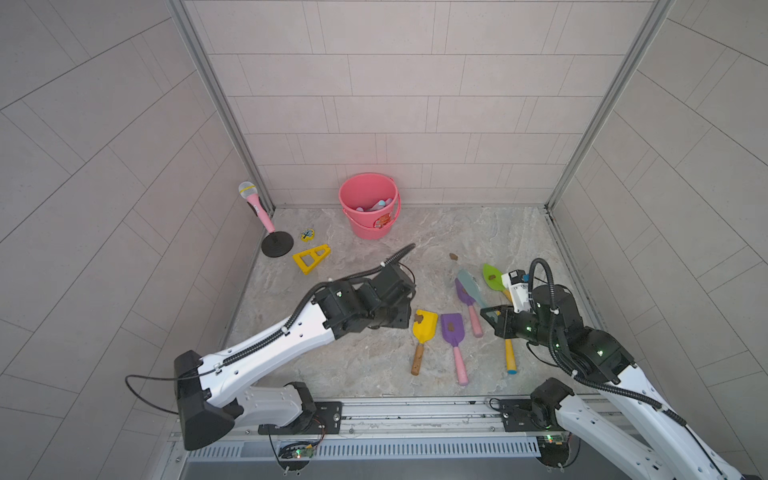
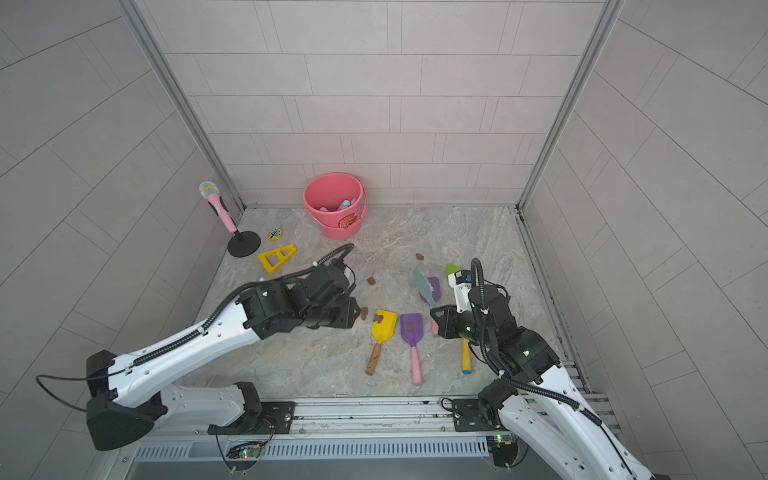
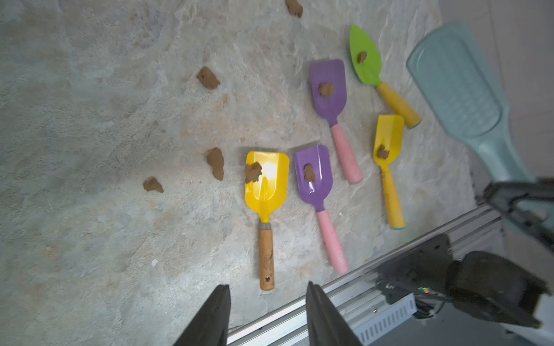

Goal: Brush the soil off the hand trowel and place it into the bucket
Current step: Pick up the hand trowel from the center of the board.

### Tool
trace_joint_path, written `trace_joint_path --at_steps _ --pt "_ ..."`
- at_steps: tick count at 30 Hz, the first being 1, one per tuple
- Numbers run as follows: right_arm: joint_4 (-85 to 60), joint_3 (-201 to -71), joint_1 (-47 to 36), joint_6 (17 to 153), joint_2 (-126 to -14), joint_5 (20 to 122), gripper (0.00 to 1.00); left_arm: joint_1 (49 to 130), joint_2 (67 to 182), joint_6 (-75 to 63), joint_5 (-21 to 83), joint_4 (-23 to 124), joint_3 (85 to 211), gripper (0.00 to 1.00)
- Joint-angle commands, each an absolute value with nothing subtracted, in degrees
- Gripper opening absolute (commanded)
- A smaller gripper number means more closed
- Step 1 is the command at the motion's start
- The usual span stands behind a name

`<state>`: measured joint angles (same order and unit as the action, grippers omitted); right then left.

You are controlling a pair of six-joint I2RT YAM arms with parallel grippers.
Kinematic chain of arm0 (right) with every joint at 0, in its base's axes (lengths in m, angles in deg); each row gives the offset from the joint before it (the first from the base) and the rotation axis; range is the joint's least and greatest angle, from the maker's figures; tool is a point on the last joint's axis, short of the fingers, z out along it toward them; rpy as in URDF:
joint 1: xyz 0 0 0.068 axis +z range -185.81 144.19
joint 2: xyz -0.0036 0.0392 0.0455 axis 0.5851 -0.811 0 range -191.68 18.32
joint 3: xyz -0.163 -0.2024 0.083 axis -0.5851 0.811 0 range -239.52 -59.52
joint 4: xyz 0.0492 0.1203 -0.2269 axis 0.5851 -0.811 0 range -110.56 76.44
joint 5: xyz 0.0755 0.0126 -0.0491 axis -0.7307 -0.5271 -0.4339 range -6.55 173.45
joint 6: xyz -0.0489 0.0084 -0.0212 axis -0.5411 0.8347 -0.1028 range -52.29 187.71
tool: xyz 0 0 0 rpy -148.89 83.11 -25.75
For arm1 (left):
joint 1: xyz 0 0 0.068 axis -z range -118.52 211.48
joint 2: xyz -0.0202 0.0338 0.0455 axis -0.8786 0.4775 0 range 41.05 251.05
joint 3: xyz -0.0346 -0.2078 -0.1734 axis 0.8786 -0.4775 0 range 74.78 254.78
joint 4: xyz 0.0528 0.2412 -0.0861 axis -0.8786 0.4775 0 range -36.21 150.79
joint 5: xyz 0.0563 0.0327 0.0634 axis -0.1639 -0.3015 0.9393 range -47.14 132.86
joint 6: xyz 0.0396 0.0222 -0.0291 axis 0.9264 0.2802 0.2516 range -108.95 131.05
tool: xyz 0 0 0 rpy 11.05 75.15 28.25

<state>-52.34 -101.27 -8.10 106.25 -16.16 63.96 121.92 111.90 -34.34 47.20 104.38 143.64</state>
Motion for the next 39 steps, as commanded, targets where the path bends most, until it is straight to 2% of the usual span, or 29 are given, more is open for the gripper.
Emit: trace_joint_path --at_steps 1,5,10,14,22,33,35,39 --pt "-54.57 -100.24 -8.1 109.14 -13.88 62.88 0.0 129.06 112.07 -38.83 58.4 105.28 141.08 0.48" --pt "-56.56 -100.38 -8.12 109.29 -12.13 63.47 0.0 137.79 118.51 -43.18 61.76 104.71 139.86 0.48" --pt "-57.43 -100.76 -8.11 108.5 -11.63 64.03 0.0 142.02 128.89 -44.52 61.18 101.64 140.91 0.51" --pt "-57.41 -101.09 -8.11 108.32 -11.96 64.0 0.0 142.14 135.69 -44.4 58.87 98.53 141.13 0.51" --pt "-59.79 -101.44 -8.12 107.09 -10.65 65.17 0.0 141.32 140.64 -45.53 59.09 99.01 141.01 0.57" --pt "-61.1 -102.39 -8.08 106.84 -10.7 66.2 0.0 136.5 141.19 -44.05 52.96 90.69 134.79 0.58" --pt "-61.11 -102.57 -8.12 106.84 -10.9 66.56 0.0 135.79 141.99 -43.55 51.39 89.25 134.15 0.57" --pt "-60.95 -103.11 -8.09 106.96 -11.71 67.43 0.0 134.91 142.41 -43.11 49.74 87.8 132.96 0.49"
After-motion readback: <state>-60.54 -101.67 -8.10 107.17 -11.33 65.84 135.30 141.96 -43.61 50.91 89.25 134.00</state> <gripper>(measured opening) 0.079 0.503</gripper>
